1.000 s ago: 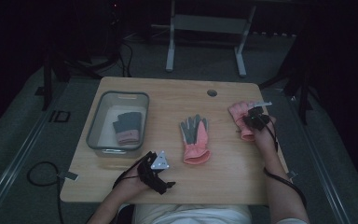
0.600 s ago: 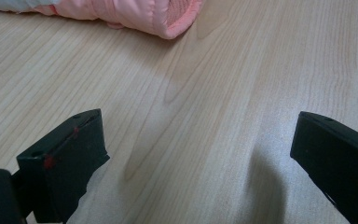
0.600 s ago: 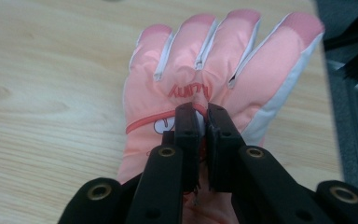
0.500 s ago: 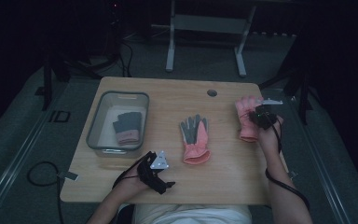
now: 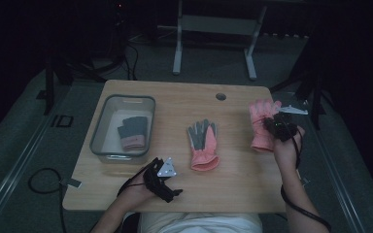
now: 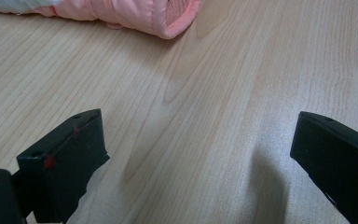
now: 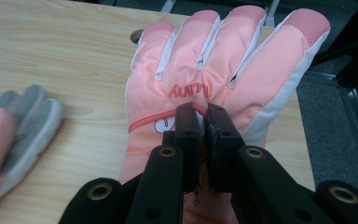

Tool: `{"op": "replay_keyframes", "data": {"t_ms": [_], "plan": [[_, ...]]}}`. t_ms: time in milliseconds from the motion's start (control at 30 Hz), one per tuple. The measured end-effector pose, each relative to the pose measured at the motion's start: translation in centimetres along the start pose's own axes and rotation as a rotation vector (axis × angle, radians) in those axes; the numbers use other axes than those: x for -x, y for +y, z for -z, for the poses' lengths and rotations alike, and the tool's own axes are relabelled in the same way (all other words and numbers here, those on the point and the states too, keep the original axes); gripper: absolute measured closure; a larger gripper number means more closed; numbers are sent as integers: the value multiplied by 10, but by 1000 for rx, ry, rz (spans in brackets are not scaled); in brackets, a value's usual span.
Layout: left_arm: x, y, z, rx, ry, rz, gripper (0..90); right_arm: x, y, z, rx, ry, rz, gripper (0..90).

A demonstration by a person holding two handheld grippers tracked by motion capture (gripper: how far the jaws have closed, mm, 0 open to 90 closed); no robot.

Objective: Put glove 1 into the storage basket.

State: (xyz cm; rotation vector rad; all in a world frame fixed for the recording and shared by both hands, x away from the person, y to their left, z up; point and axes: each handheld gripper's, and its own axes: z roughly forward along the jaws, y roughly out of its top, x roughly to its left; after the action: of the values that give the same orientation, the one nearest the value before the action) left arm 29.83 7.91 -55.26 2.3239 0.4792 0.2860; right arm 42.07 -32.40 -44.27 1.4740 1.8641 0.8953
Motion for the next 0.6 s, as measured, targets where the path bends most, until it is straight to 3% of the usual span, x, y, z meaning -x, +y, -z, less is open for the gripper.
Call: {"op": "replay_keyframes", "data": {"t_ms": [333,600], "plan": [[0,0,1,6,0,-3,28,-20,-16,30,4,10,-14,847],[0,0,0,8,-1,-3,28,-37,-44,24,-47,37,-28,845]]}}
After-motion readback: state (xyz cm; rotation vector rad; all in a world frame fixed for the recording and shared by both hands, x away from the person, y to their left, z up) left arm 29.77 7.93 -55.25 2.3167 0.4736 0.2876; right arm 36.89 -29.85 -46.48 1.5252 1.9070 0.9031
